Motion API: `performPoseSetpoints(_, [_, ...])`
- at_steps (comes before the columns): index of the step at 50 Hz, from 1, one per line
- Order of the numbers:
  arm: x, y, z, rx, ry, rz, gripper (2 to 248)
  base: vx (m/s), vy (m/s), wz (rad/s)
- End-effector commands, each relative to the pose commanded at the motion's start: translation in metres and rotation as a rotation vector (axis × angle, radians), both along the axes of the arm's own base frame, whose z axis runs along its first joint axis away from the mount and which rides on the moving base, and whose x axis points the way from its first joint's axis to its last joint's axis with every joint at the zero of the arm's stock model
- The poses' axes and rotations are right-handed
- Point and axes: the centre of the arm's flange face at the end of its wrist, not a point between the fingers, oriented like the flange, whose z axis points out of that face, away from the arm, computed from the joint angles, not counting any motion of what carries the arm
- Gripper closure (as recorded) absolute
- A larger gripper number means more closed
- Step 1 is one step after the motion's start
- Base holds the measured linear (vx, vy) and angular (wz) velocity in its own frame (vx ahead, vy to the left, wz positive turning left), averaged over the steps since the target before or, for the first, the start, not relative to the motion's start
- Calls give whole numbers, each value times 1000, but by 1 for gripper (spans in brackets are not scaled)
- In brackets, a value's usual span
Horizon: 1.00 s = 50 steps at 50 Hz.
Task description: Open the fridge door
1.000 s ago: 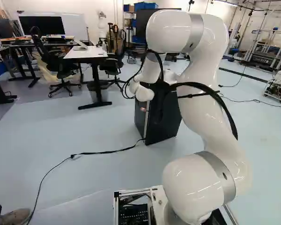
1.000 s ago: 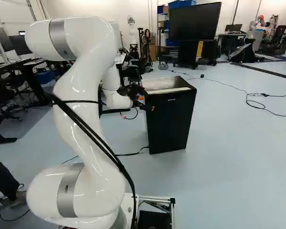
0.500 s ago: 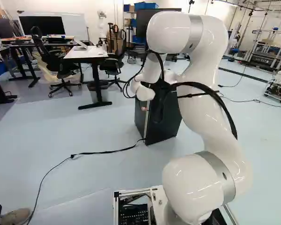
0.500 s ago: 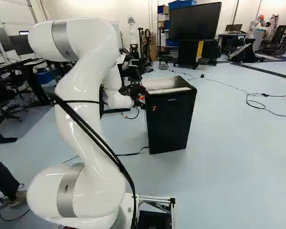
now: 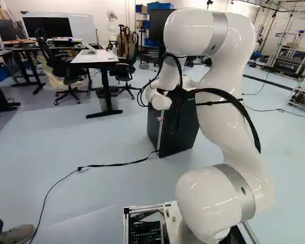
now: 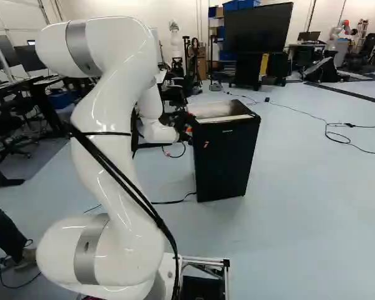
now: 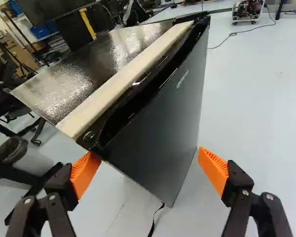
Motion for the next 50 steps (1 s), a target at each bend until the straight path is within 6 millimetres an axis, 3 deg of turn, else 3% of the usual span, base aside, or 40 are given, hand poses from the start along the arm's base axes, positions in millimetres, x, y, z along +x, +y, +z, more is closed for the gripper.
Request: performPoseSetpoints(50, [-122, -22, -12, 265, 158, -466, 3, -1, -3, -7])
